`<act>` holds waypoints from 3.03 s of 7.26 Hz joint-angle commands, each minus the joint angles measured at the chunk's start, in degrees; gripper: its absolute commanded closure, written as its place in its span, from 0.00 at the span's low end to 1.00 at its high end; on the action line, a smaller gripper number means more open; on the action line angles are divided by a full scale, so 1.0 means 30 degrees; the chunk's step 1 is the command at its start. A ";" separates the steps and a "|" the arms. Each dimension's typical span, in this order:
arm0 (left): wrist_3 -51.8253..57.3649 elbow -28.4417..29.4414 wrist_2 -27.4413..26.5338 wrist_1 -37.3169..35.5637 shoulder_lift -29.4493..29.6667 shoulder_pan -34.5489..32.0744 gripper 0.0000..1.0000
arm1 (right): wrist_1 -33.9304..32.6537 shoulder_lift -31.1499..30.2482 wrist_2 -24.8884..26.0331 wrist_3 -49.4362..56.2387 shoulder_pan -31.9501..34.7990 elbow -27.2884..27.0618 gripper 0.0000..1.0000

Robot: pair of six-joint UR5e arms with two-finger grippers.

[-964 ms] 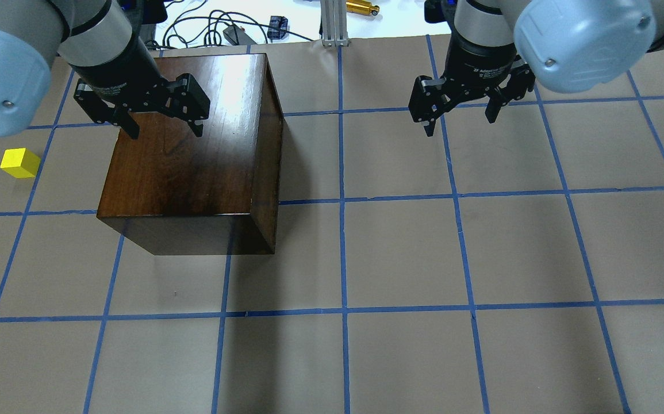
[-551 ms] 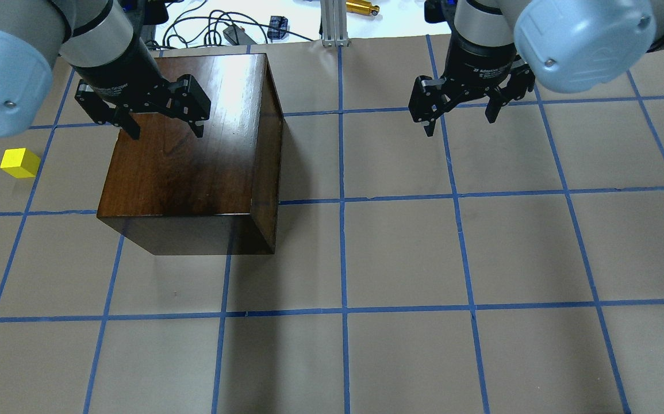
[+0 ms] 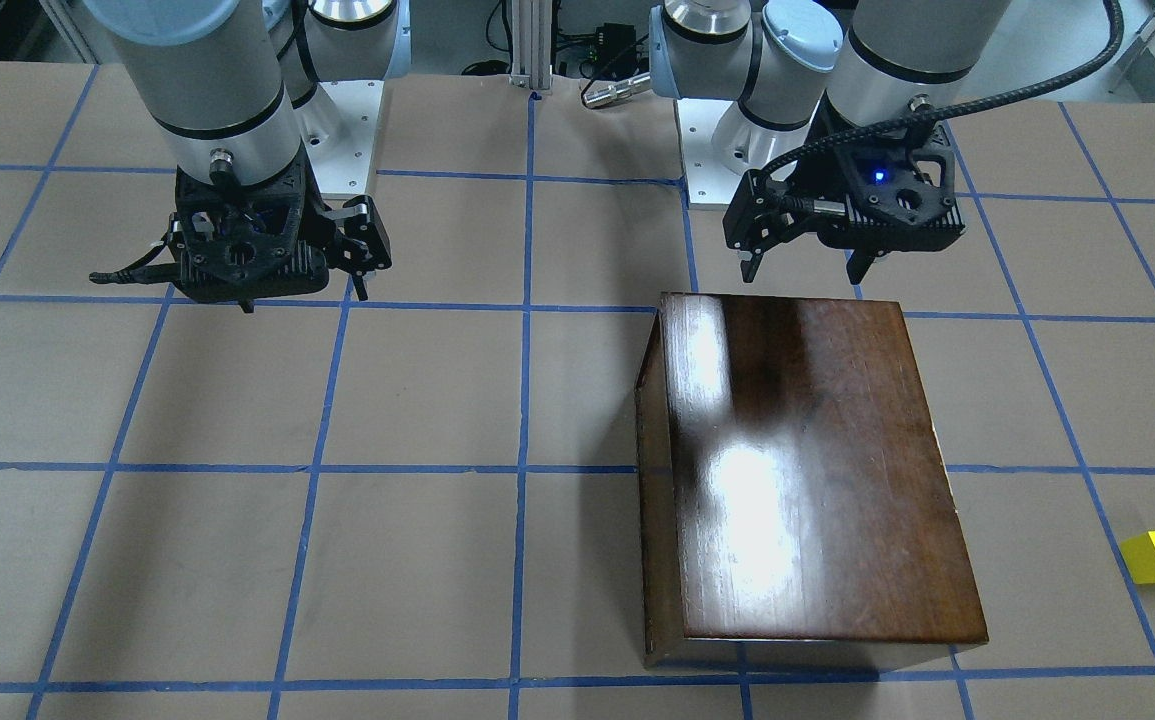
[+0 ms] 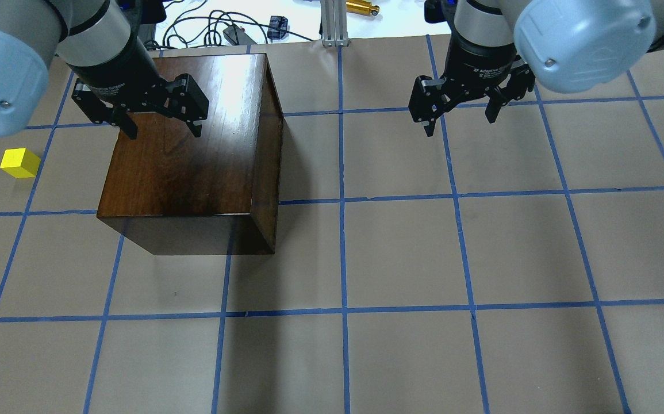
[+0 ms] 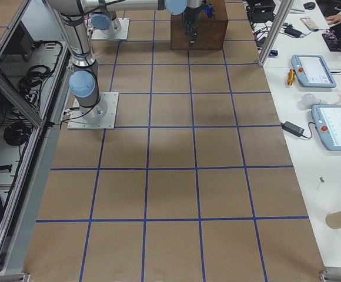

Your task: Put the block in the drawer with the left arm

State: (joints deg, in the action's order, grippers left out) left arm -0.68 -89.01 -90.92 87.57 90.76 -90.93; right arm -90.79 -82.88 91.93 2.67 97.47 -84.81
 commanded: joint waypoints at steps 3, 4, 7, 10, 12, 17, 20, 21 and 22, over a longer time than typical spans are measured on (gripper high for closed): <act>0.1163 0.0196 0.0160 0.0019 0.0127 0.2499 0.00 | 0.0000 0.0000 0.0000 0.0018 0.0000 0.0000 0.00; 0.2818 -0.0065 0.0130 0.0135 0.0330 0.4130 0.00 | 0.0000 0.0000 0.0000 -0.0010 0.0000 0.0000 0.00; 0.8541 0.0020 0.0712 -0.0096 0.2405 0.8880 0.00 | 0.0000 0.0000 0.0000 -0.0010 0.0000 0.0000 0.00; 1.0208 -0.0009 0.3820 -0.0419 0.4780 1.0591 0.00 | 0.0000 0.0000 0.0000 -0.0010 0.0000 0.0000 0.00; 1.0393 -0.0300 0.4984 -0.0944 0.5486 1.0592 0.00 | 0.0000 0.0000 0.0000 0.0019 0.0000 0.0000 0.00; 1.0364 -0.0888 0.6220 -0.2500 0.6894 1.0096 0.00 | 0.0000 0.0000 0.0000 -0.0011 0.0000 0.0000 0.00; 1.0364 -0.0859 0.6253 -0.2851 0.7187 0.9977 0.00 | 0.0000 0.0000 0.0000 0.0019 0.0000 0.0000 0.00; 1.0393 -0.0859 0.6369 -0.3026 0.7391 0.9977 0.00 | 0.0000 0.0000 0.0000 -0.0010 0.0000 0.0000 0.00; 1.0393 -0.0888 0.6660 -0.3260 0.7654 0.9977 0.00 | 0.0000 0.0000 0.0000 -0.0011 0.0000 0.0000 0.00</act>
State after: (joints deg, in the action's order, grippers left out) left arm 30.47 -91.60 -71.73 78.53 112.86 -60.97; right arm -90.79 -82.88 91.93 2.67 97.47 -84.81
